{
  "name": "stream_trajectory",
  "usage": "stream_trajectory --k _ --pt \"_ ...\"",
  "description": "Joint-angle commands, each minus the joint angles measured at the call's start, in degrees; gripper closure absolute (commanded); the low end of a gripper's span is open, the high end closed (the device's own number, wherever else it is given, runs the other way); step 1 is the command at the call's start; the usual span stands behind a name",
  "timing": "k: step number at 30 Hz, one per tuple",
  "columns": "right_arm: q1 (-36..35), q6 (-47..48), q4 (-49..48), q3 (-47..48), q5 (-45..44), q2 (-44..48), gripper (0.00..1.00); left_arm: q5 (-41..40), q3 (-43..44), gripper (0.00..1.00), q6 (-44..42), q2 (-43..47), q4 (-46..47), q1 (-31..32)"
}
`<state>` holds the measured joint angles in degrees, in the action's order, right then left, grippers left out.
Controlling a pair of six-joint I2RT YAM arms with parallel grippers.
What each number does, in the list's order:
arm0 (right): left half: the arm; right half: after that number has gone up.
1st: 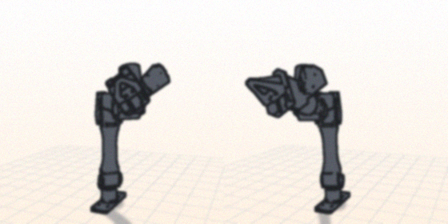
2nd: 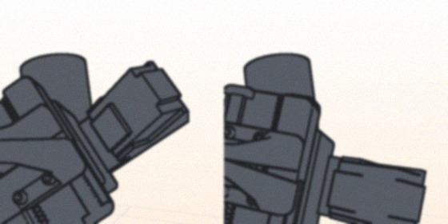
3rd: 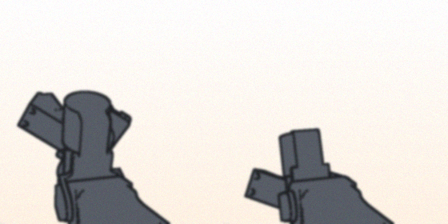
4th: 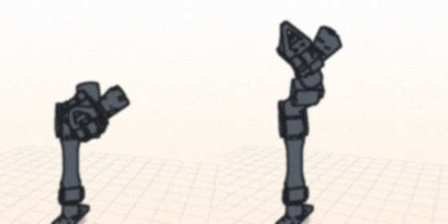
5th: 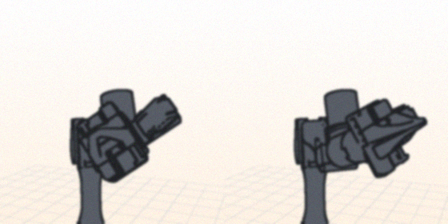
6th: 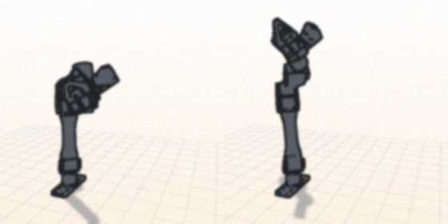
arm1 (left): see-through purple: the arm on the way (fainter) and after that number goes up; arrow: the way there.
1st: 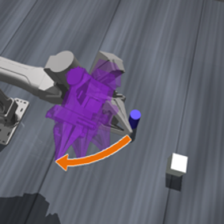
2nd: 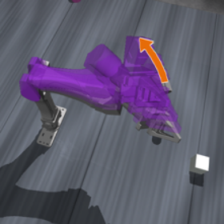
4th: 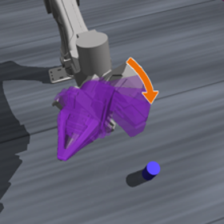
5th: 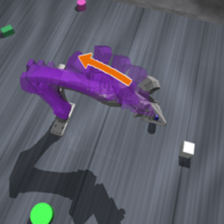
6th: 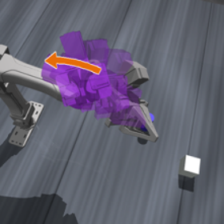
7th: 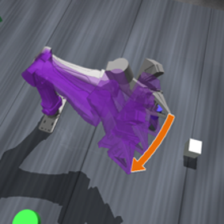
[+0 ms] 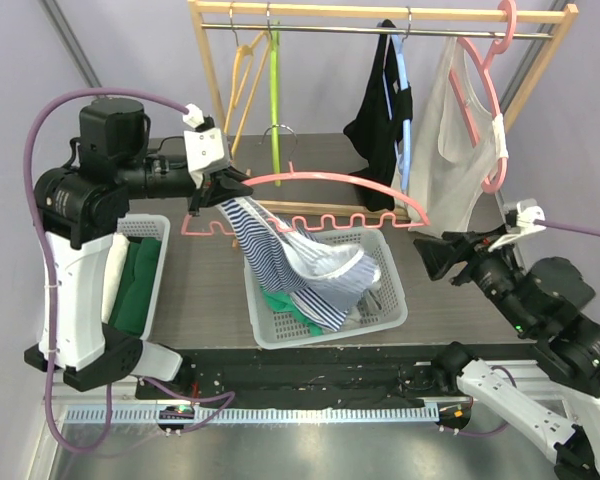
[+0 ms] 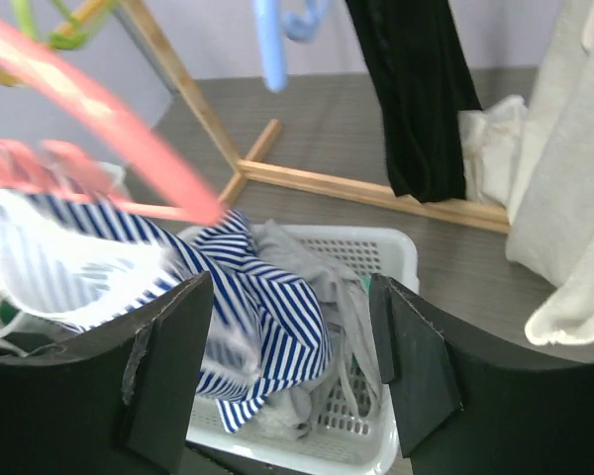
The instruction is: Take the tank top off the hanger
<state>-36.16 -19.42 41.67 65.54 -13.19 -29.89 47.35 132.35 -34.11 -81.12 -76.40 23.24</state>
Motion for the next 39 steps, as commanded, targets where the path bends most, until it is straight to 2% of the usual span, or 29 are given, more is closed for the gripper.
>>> stream_trajectory --k 1,5,8,11,14,24,27,31,33,38,39 --pt "0.22 4.91 -0.19 8.19 9.66 2.20 0.27 -1.21 -1.22 1.00 -2.54 -0.97 4.33 -0.22" --pt "0.22 7.64 2.54 13.21 12.49 2.38 0.27 -1.21 -0.17 1.00 -3.24 -2.20 5.03 0.13" --pt "0.22 10.71 1.58 14.70 18.10 0.63 0.29 0.45 0.97 1.00 -5.35 -3.34 3.12 1.54" --pt "0.22 14.40 0.78 16.46 25.55 -4.20 0.32 2.39 1.24 1.00 -7.10 -4.22 1.26 3.73" --pt "0.22 18.87 1.31 19.09 29.26 -10.17 0.36 3.45 -0.34 1.00 -8.60 -4.31 -0.50 5.49" --pt "0.22 22.32 0.08 22.27 33.66 -16.69 0.49 3.71 -0.52 1.00 -15.81 -4.13 -8.32 7.52" --pt "0.22 21.88 0.78 21.48 35.77 -17.31 0.56 3.62 0.27 1.00 -15.99 -4.57 -8.33 7.52" --pt "0.22 21.01 1.75 20.25 36.83 -17.40 0.73 2.84 1.32 1.00 -15.38 -5.27 -7.10 7.52" --pt "0.22 20.65 1.75 19.63 36.83 -16.52 0.76 2.75 2.20 1.00 -15.03 -5.71 -6.40 7.52" --pt "0.30 19.51 1.66 17.26 37.01 -14.50 0.98 2.75 4.23 1.00 -11.08 -6.59 -3.24 7.52" --pt "0.30 19.51 1.40 16.73 37.18 -14.15 0.99 2.74 4.23 1.00 -9.85 -6.68 -1.31 7.52"
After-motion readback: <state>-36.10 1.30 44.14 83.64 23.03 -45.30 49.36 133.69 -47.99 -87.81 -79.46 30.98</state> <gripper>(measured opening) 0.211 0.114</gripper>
